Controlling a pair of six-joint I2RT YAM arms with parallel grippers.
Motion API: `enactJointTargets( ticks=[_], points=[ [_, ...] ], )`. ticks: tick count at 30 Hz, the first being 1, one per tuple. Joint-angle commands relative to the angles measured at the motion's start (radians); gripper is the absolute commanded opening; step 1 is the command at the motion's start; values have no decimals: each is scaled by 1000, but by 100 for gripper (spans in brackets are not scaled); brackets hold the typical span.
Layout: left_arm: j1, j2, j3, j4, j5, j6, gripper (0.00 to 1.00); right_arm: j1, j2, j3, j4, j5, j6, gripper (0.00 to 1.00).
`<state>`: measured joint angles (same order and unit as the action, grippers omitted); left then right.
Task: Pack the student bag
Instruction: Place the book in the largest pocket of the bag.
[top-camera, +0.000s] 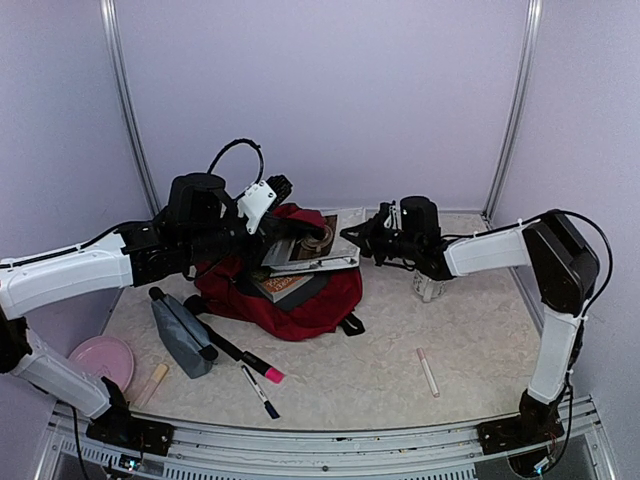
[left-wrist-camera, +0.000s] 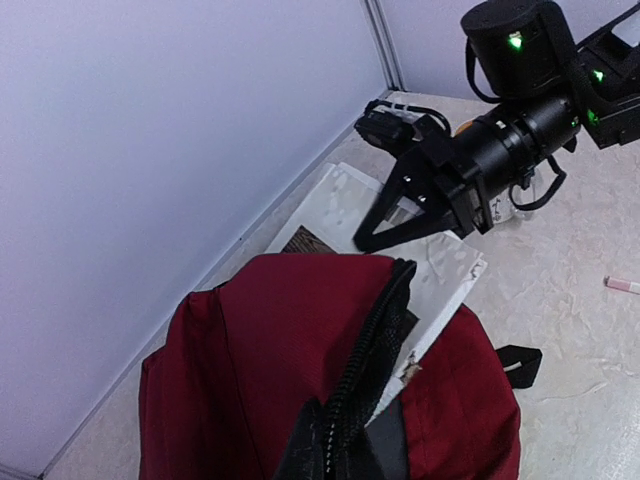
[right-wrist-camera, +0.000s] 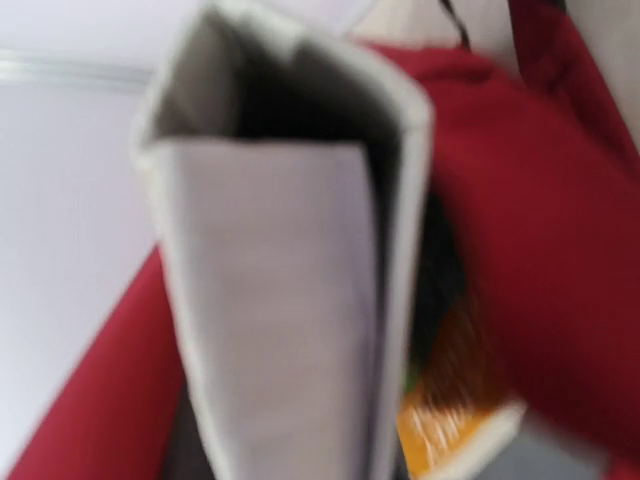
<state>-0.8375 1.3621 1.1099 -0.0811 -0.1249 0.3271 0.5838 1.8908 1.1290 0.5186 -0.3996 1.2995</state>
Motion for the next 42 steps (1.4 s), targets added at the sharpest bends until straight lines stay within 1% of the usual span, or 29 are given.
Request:
enactJointTargets(
  ticks=[1, 3, 5, 8, 10, 11, 13, 14, 17, 18, 19, 21, 22, 23, 27, 29, 33, 36, 39, 42],
  points=[
    [3, -7, 8, 53, 101, 22, 0, 51, 72, 102, 96, 243, 109, 0],
    [2, 6, 21, 83, 128, 4, 0, 100, 114, 180, 43, 343, 84, 0],
    [-2, 29, 54, 120, 147, -6, 0, 140, 167, 240, 11, 411, 94, 0],
    [-1, 73, 108, 135, 164, -8, 0, 186, 246, 280, 41, 492, 180, 1],
    [3, 94, 130, 134, 177, -8, 0, 218, 283, 306, 44, 564, 183, 2],
    [7, 99, 132, 134, 182, -9, 0, 232, 306, 345, 15, 579, 160, 5],
    [15, 102, 126, 137, 180, -13, 0, 257, 348, 427, -69, 569, 123, 20],
    [22, 99, 121, 140, 176, -21, 0, 268, 360, 446, -83, 556, 114, 33],
    [46, 88, 100, 152, 161, -54, 0, 282, 342, 414, -100, 532, 112, 52],
    [54, 84, 93, 156, 155, -65, 0, 283, 327, 396, -109, 531, 89, 58],
    [64, 80, 85, 159, 150, -73, 0, 282, 308, 383, -125, 530, 58, 62],
    [73, 71, 74, 161, 146, -83, 0, 279, 266, 351, -158, 502, -17, 68],
    [80, 68, 66, 161, 145, -86, 0, 278, 240, 330, -166, 480, -70, 72],
    [83, 62, 60, 161, 145, -87, 0, 280, 216, 305, -187, 459, -126, 75],
    [93, 52, 39, 161, 138, -94, 0, 280, 76, 194, -274, 387, -260, 89],
    [94, 47, 30, 159, 134, -99, 0, 278, 10, 131, -311, 375, -315, 91],
    [95, 34, 8, 158, 135, -106, 0, 273, -92, 56, -419, 353, -426, 90],
    [95, 24, -6, 159, 139, -115, 0, 257, -132, 33, -526, 394, -485, 88],
    [93, 15, -22, 155, 139, -122, 0, 229, -137, 38, -599, 401, -548, 84],
    [93, 5, -39, 148, 136, -133, 0, 207, -86, 102, -693, 393, -610, 85]
  ],
)
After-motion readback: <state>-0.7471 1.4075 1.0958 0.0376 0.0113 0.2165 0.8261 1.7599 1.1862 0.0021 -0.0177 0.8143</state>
